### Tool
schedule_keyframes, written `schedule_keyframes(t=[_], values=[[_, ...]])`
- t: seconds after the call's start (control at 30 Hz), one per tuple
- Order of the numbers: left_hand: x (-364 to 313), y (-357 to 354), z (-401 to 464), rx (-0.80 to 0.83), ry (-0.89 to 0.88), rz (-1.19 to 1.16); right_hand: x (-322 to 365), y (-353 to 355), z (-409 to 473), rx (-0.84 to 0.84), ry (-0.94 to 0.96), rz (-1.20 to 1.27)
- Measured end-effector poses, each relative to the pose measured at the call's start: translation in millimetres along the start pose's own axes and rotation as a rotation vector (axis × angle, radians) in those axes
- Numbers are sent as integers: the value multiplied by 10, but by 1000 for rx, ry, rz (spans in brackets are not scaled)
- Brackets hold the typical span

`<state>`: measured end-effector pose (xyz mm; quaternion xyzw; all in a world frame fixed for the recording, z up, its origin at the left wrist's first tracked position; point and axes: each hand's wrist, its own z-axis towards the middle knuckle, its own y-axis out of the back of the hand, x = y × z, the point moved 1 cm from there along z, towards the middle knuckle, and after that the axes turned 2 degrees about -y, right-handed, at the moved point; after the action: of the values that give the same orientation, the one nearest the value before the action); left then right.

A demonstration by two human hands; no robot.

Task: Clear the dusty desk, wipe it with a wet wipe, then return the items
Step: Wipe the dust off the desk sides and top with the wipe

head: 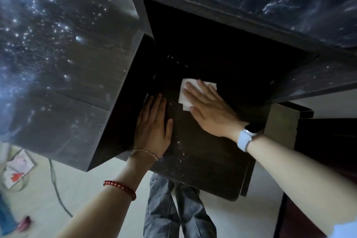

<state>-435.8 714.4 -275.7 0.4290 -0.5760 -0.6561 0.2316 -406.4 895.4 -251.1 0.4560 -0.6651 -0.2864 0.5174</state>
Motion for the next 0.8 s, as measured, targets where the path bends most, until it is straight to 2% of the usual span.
schedule_keyframes(t=[0.17, 0.27, 0.37, 0.5, 0.57, 0.67, 0.8], values=[[31, -5, -15, 1, 1, -4, -355, 228, 338, -87, -358, 5], [-3, -16, -28, -12, 8, 4, -311, 334, 742, -115, -470, 84], [1, -25, -43, -23, 15, 6, -89, 308, 959, -113, -414, 47], [27, -18, -55, -19, -9, -14, 267, 38, 622, -35, -63, -36], [33, -22, -62, -19, -19, -13, 199, 11, 348, 3, -15, -25], [15, -27, -75, -21, 0, 8, -115, 132, 177, -41, -171, -13], [12, -38, -91, -30, 2, 23, -339, 334, 593, -98, -459, 42]])
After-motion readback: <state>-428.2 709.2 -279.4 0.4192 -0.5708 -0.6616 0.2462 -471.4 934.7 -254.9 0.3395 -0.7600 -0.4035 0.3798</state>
